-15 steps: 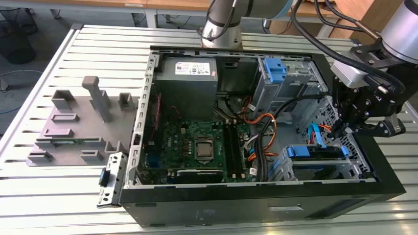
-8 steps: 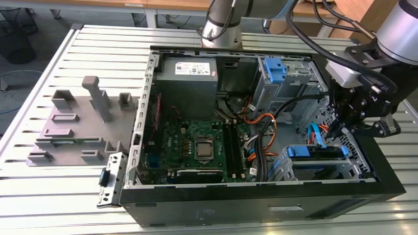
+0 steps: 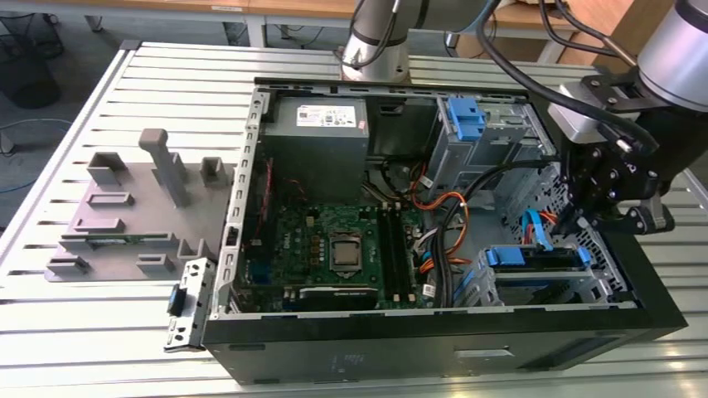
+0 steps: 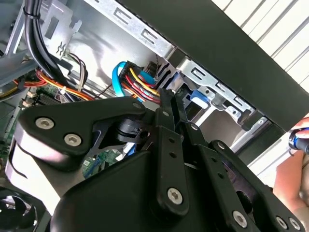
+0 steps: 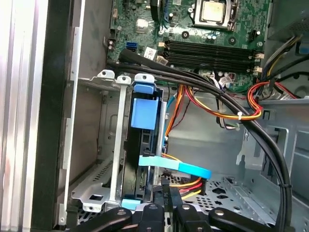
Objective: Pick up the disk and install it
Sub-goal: 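Insert the second disk wire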
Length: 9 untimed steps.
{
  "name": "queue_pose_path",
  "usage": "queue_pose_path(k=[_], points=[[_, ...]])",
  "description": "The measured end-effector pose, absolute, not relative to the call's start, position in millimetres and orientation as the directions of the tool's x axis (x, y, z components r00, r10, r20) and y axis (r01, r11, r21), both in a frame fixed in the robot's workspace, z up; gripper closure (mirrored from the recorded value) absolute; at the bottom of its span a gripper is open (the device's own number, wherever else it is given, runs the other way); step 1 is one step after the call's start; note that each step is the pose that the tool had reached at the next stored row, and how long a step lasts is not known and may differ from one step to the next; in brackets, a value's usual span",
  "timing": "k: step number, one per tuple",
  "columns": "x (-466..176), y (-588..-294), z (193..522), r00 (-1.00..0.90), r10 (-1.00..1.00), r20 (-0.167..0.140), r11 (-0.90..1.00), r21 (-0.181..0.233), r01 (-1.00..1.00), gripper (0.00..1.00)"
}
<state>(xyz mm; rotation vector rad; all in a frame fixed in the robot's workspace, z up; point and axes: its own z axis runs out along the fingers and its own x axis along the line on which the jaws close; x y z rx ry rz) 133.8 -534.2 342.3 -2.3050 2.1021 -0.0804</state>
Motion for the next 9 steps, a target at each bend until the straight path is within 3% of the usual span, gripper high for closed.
queue_pose_path(k=[9], points=[[132.8, -541.0, 341.8, 0.053, -0.998, 0.024, -0.054, -0.050, -0.997, 0.84]])
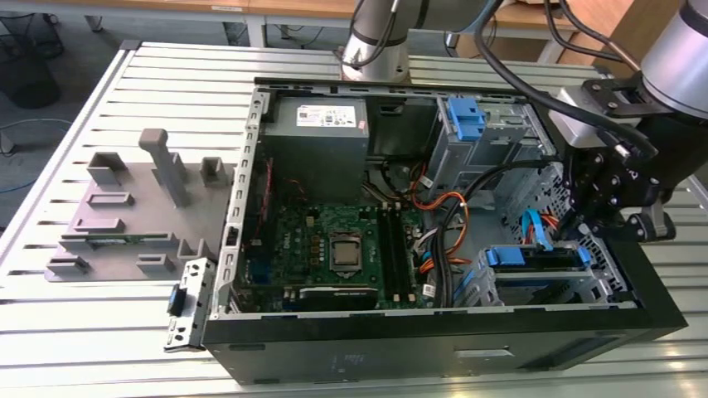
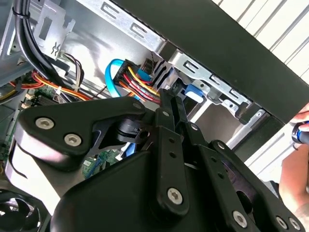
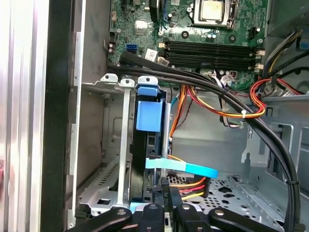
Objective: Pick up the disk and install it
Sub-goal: 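Insert the second disk wire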
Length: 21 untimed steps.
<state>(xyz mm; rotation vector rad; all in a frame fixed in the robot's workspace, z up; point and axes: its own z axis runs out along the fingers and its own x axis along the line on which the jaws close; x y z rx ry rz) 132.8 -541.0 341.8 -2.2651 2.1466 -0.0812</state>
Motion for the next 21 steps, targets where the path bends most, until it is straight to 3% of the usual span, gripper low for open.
queue_pose_path(k=[21], points=[[127.3, -550.4, 337.2, 0.015, -1.000, 0.024, -0.016, -0.053, -0.998, 0.84]])
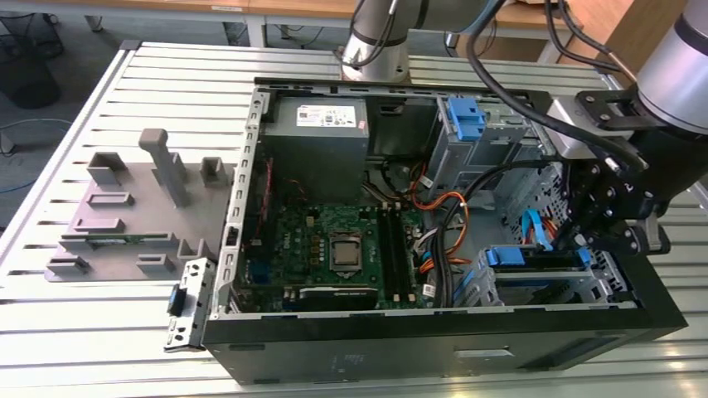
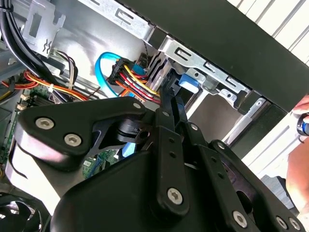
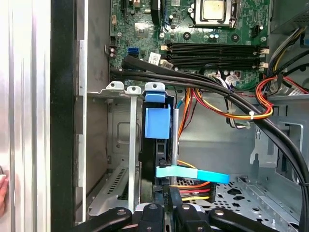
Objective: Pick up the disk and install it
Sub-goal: 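Insert the second disk wire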
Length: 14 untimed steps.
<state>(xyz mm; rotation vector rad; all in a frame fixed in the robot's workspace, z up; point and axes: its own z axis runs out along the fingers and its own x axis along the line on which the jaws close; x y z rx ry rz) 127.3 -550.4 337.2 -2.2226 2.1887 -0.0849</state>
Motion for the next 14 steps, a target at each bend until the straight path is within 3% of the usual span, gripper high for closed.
queue_pose_path(k=[14], points=[[126.4, -550.9, 332.5, 0.014, -1.000, 0.024, -0.016, -0.054, -0.998, 0.84]])
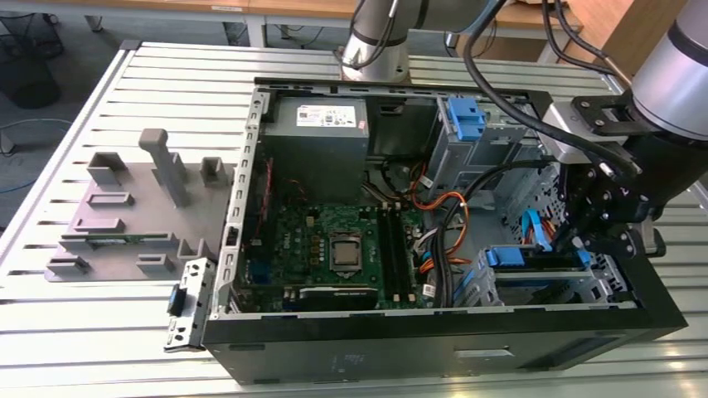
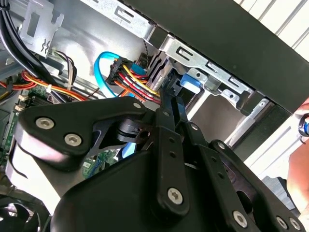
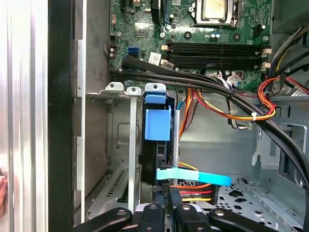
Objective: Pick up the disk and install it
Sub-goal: 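Insert the second disk wire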
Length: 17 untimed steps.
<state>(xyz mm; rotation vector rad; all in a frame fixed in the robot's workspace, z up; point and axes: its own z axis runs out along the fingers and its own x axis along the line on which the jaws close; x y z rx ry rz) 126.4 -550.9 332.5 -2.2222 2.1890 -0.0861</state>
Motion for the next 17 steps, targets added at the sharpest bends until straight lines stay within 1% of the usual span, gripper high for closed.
queue_pose_path(k=[17], points=[[126.4, -553.1, 335.3, 0.007, -1.000, 0.025, -0.008, -0.054, -0.999, 0.84]])
